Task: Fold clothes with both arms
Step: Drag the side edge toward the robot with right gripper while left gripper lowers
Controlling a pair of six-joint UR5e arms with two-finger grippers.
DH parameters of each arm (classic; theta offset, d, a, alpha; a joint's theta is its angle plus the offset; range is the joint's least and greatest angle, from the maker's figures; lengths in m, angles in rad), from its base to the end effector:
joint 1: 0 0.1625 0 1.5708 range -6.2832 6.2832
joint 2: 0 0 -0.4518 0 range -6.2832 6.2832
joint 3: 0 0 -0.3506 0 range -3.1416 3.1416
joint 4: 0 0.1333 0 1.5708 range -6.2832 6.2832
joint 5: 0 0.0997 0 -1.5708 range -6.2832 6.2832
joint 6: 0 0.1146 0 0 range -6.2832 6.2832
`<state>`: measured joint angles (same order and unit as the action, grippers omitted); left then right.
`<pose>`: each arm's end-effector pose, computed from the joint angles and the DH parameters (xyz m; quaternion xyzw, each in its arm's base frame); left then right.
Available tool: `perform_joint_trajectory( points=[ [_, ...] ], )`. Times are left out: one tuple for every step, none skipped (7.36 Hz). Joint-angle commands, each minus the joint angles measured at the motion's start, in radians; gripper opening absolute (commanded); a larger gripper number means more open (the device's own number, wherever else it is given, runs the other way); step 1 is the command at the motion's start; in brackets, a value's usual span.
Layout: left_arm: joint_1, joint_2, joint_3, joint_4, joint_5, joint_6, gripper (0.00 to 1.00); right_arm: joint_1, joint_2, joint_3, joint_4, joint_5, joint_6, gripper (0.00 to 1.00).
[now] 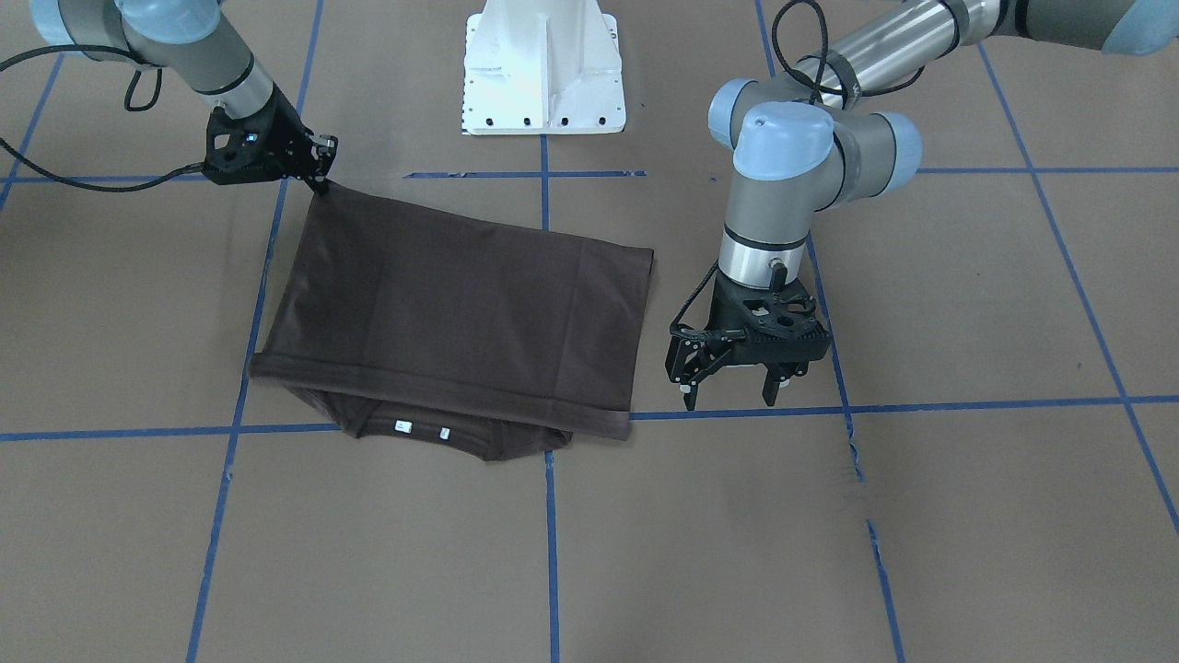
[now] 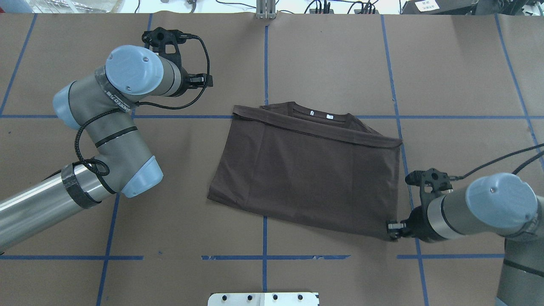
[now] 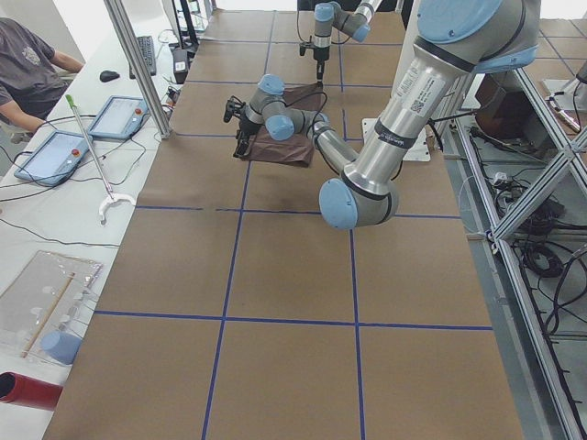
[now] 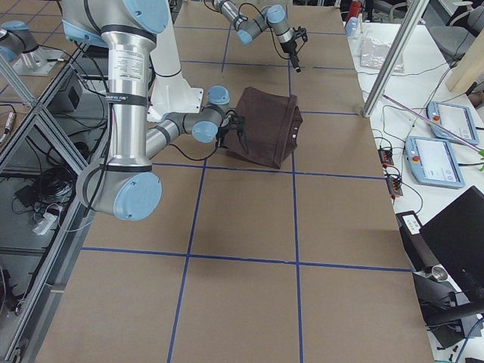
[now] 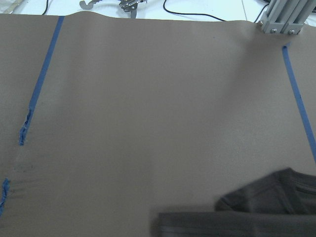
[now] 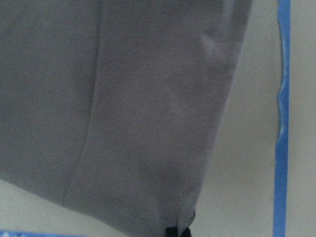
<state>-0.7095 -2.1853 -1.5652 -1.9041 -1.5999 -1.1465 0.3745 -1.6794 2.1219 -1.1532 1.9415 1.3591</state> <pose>0.4459 -0.5542 0.3178 0.2328 0.3898 -0.1201 0.8829 -0.3516 -0.2368 0.4556 -0.0420 -0.4407 -0.0039 0.8967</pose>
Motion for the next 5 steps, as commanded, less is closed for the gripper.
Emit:
perform_joint_trajectory(
  points=[
    [0.001, 0.001, -0.01, 0.0, 0.0, -0.002, 1.0, -0.211, -0.052, 0.067, 0.001, -0.069, 0.101, 0.0],
    [0.001, 0.001, -0.016, 0.0, -0.002, -0.002, 1.0, -0.28, -0.052, 0.069, 0.001, -0.103, 0.15, 0.0],
    [0.002, -0.001, -0.016, 0.0, -0.005, -0.002, 1.0, -0.316, -0.049, 0.079, 0.003, -0.119, 0.172, 0.99],
    [0.004, -0.002, -0.039, 0.011, -0.015, -0.001, 1.0, -0.322, -0.048, 0.101, 0.003, -0.162, 0.175, 1.0],
    [0.008, 0.007, -0.068, 0.016, -0.072, -0.012, 1.0, -0.292, -0.043, 0.124, 0.004, -0.177, 0.176, 1.0]
  ],
)
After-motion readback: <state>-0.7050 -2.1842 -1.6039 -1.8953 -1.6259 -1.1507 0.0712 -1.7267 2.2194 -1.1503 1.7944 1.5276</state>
